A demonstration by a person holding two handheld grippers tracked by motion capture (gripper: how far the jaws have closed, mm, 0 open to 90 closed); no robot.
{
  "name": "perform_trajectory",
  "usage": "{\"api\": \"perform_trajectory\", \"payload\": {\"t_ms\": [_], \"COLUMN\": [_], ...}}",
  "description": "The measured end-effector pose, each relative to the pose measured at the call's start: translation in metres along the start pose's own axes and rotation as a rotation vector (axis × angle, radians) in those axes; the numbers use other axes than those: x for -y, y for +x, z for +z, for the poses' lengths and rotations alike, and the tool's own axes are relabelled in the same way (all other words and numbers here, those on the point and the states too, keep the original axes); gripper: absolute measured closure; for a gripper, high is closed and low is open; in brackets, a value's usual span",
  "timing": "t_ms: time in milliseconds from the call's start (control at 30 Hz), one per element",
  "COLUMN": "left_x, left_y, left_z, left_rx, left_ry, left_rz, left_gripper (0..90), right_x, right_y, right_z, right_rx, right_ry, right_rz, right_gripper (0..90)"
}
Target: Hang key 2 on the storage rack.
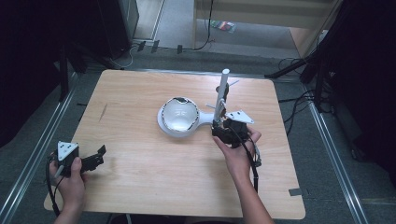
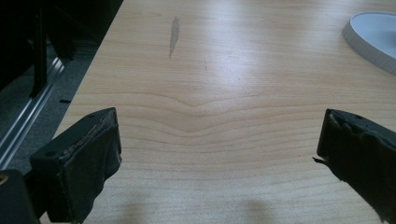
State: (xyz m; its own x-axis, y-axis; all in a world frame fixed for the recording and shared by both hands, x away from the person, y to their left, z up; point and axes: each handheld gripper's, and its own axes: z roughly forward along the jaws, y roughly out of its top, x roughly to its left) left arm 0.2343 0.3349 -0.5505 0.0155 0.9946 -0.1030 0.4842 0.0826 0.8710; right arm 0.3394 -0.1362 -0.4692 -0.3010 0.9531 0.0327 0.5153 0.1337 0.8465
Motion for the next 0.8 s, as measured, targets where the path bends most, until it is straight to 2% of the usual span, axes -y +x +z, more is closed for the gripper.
{"api": "perform_trajectory", "payload": {"t_ms": [33,67,100,133,200,367,433,733,800], "left_x": [0.0,0.0,0.0,0.0,0.0,0.0,0.0,0.0,0.0], "left_y": [0.0,0.0,0.0,0.0,0.0,0.0,0.0,-0.001,-0.001], "left_z": [0.0,0.0,0.0,0.0,0.0,0.0,0.0,0.0,0.0], "left_rx": [-0.001,-0.001,-0.001,0.0,0.001,0.001,0.001,0.002,0.002], "left_ry": [0.0,0.0,0.0,0.0,-0.001,-0.002,-0.002,-0.004,-0.004], "left_rz": [0.001,0.001,0.0,0.0,0.0,0.0,0.002,0.006,0.006], "left_gripper": [0.0,0.0,0.0,0.0,0.0,0.0,0.0,0.0,0.0], "right_x": [0.003,0.003,0.006,0.008,0.009,0.017,0.022,0.037,0.04], "right_y": [-0.001,-0.001,0.0,0.001,0.001,-0.004,-0.005,-0.015,-0.018], "right_z": [-0.005,-0.005,-0.009,-0.011,-0.013,-0.016,-0.016,-0.022,-0.024], "right_rx": [-0.018,-0.018,0.021,0.042,0.042,0.016,0.022,0.049,0.068], "right_ry": [-0.002,-0.002,-0.015,-0.019,-0.027,0.003,0.023,0.028,0.025], "right_rz": [-0.006,-0.006,-0.053,-0.068,-0.077,-0.077,-0.096,-0.088,-0.091], "right_gripper": [21.0,21.0,12.4,12.0,11.9,1.7,0.7,0.0,0.0]}}
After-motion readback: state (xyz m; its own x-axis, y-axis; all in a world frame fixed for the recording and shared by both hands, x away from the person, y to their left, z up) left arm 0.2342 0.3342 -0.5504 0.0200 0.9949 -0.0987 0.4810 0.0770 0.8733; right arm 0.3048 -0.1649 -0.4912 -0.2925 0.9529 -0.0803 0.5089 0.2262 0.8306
